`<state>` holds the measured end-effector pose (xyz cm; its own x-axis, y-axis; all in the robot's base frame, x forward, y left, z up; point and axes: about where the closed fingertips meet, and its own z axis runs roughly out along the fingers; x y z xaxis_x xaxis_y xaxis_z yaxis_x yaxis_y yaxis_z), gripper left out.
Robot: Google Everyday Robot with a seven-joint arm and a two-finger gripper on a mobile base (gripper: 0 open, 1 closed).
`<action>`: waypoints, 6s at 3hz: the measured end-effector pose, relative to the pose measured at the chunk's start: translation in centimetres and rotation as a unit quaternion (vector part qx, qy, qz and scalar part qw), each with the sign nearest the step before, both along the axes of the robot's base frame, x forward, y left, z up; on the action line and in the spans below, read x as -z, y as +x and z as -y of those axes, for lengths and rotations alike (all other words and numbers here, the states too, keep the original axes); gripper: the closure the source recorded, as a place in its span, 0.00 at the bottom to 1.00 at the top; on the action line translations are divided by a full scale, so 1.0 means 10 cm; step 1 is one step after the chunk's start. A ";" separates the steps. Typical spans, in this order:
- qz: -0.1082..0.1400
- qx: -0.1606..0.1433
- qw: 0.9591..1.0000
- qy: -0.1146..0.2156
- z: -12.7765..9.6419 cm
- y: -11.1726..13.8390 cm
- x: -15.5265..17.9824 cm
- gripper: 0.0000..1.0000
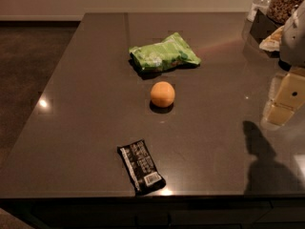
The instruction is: Move orange near rxbar chocolate
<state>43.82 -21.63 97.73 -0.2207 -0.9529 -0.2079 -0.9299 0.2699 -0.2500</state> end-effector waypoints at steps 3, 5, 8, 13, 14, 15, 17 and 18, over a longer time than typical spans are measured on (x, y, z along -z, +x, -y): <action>-0.018 -0.008 0.999 0.035 -0.27 0.26 0.22 0.00; -0.027 -0.051 0.993 0.099 -0.96 0.75 0.67 0.00; -0.057 -0.119 0.983 0.127 -1.71 1.03 1.15 0.00; -0.075 -0.203 0.967 0.133 -1.71 0.54 0.80 1.00; -0.085 -0.234 0.961 0.122 -1.63 0.31 0.76 1.00; -0.097 -0.259 0.953 0.122 -1.65 0.06 0.84 1.00; -0.121 -0.287 0.942 0.126 -1.76 -0.30 1.05 0.88; -0.129 -0.293 0.939 0.126 -1.79 -0.38 1.13 0.66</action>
Offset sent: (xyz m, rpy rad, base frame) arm 0.0164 0.0173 -0.0165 0.0459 0.0612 0.0067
